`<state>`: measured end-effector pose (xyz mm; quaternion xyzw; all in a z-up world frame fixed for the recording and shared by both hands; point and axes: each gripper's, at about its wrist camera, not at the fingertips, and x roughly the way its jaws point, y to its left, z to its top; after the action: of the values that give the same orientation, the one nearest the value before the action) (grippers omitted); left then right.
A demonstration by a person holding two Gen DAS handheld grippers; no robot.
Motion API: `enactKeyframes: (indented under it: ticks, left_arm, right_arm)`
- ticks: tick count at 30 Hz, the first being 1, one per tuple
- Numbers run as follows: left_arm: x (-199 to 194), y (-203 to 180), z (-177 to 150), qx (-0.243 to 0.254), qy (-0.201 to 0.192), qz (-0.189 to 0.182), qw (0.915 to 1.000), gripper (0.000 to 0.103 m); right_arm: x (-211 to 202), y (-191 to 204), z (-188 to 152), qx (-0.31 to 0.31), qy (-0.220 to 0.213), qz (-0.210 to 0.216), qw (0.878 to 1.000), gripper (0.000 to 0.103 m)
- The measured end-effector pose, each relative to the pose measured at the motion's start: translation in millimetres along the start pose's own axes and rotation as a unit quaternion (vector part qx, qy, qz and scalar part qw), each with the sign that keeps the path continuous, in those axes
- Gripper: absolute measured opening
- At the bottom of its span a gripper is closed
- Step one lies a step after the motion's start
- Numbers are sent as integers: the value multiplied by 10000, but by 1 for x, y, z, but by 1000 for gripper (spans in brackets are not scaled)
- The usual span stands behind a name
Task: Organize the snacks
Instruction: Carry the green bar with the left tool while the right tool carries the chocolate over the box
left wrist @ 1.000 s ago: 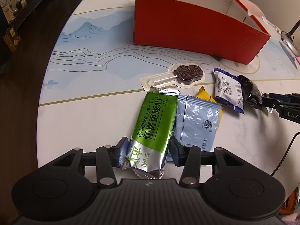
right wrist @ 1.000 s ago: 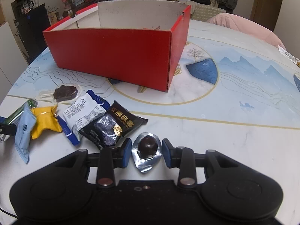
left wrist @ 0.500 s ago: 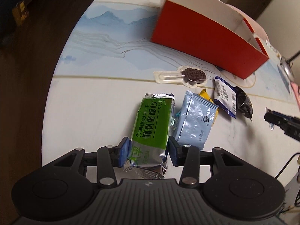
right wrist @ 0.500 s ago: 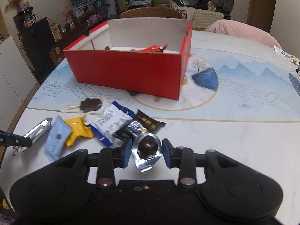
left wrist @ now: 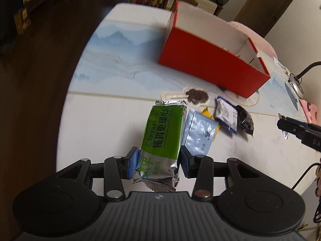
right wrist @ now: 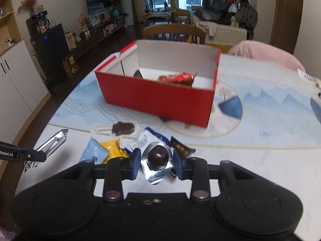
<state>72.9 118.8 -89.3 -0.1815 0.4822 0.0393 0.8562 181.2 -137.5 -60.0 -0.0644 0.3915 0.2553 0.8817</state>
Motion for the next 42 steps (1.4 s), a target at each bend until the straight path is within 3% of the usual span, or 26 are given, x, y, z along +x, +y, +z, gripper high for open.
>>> enactKeyframes:
  ticks: [13, 22, 32, 42]
  left_arm:
    - [-28, -43, 62, 599, -653, 27, 9961, 42]
    - [-8, -88, 126, 943, -798, 127, 9923, 42]
    - [44, -127, 203, 1211, -561, 501, 9898, 43]
    - [105, -130, 242, 1019, 4, 817, 9914, 43]
  right_arm:
    - [-2, -11, 65, -264, -445, -23, 9987, 34]
    - [28, -41, 117, -366, -587, 66, 9976, 34]
    - [91, -65, 164, -465, -295, 191, 9983, 34]
    - [163, -64, 183, -582, 279, 428, 9970, 34]
